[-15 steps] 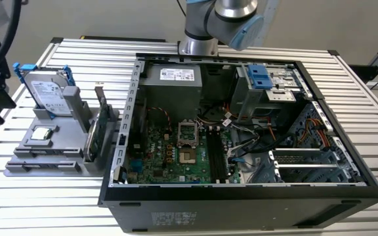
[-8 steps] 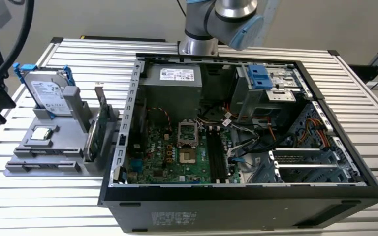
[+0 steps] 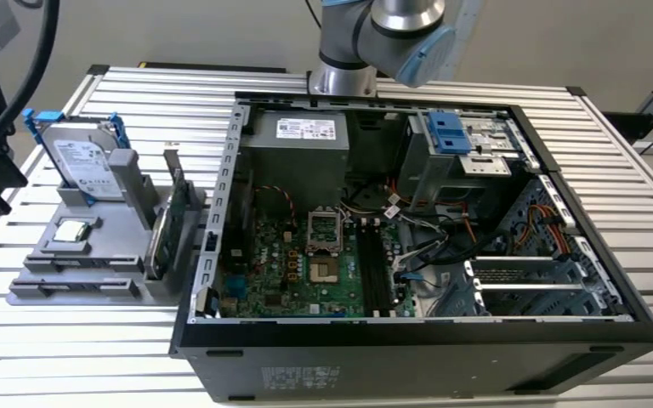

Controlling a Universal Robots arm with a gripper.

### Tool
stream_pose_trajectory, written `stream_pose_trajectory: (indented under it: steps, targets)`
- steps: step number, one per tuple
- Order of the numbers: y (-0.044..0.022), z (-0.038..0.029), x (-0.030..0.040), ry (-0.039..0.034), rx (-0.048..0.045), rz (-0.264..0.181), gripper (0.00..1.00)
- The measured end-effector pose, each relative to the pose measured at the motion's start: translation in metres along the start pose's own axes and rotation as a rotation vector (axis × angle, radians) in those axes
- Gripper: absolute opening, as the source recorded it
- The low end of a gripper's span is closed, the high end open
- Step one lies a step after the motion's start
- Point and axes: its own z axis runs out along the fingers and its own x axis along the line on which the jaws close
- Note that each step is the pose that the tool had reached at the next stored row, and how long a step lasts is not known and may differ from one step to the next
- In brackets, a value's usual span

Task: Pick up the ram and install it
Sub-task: 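Pick up the ram and move it above insertion slot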

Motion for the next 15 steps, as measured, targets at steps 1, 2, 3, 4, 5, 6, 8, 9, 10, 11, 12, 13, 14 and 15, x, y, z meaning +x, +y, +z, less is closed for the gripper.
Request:
stream_pose_trajectory:
  steps: [1, 2, 3, 4, 5, 6, 8, 9, 10, 11, 12, 13, 14, 15]
  targets:
    - [0.0000, 0.0000, 0.0000, 0.0000, 0.0000, 0.000, 1.00]
    - [0.0000, 0.0003, 0.0000, 0.0001, -0.0001, 0.000, 1.00]
    - [0.0000, 0.0009, 0.0000, 0.0000, -0.0002, 0.000, 1.00]
    - [0.0000, 0.0015, 0.0000, -0.0003, -0.0001, 0.000, 1.00]
    - [-0.0001, 0.0023, 0.0000, -0.0005, -0.0001, 0.000, 1.00]
    - [-0.0001, 0.0029, 0.0000, -0.0009, 0.0002, 0.000, 1.00]
    - [-0.0001, 0.0046, 0.0001, -0.0009, 0.0000, 0.000, 1.00]
    - [-0.0002, 0.0054, 0.0002, -0.0010, 0.0000, 0.000, 1.00]
    - [-0.0002, 0.0061, 0.0002, -0.0010, 0.0000, 0.000, 1.00]
    - [-0.0002, 0.0068, 0.0002, -0.0012, 0.0001, 0.000, 1.00]
    - [-0.0003, 0.0076, 0.0003, -0.0012, -0.0001, 0.000, 1.00]
    - [-0.0003, 0.0083, 0.0003, -0.0014, 0.0000, 0.000, 1.00]
    - [-0.0003, 0.0091, 0.0003, -0.0016, 0.0000, 0.000, 1.00]
    - [-0.0004, 0.0098, 0.0004, -0.0017, 0.0000, 0.000, 1.00]
